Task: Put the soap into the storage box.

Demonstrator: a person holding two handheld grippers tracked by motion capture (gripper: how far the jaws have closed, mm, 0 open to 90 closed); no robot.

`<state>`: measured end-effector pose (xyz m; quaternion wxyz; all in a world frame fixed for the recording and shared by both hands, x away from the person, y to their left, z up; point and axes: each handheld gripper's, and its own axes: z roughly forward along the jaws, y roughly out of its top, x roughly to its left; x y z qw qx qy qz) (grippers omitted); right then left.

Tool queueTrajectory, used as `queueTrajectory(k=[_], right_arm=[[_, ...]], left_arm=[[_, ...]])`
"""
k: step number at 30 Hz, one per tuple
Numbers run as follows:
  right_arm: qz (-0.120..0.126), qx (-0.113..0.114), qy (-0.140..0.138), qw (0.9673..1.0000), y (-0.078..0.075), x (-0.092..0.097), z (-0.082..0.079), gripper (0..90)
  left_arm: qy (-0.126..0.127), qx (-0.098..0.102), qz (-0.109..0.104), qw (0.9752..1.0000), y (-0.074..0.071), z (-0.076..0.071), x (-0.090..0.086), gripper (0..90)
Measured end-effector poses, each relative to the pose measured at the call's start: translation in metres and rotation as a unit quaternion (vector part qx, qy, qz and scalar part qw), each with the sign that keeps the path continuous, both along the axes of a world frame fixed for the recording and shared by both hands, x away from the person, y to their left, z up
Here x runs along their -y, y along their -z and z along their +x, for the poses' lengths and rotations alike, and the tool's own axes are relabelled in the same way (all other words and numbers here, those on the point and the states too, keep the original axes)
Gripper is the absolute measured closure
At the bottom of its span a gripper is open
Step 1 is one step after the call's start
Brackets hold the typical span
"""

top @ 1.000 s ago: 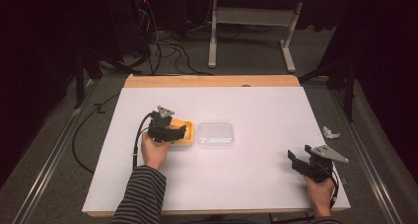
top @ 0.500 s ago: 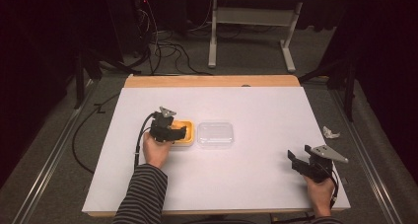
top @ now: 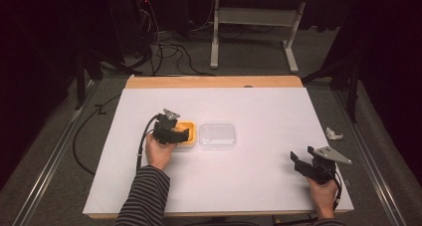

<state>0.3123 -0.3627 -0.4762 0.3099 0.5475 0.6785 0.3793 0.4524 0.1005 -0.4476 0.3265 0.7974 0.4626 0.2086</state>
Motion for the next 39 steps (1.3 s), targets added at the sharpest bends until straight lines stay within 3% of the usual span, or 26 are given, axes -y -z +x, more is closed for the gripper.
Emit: queueTrajectory(k=[25,39], right_arm=[[-0.001,-0.003,0.000,1.0000,0.000,0.000,0.000,28.7],[-0.002,-0.005,-0.003,1.0000,0.000,0.000,0.001,28.7]], left_arm=[[0.009,-0.043,0.015,0.9989,0.007,0.000,-0.008,25.3],[0.005,-0.014,-0.024,0.9996,-0.004,-0.008,-0.019,18.2]])
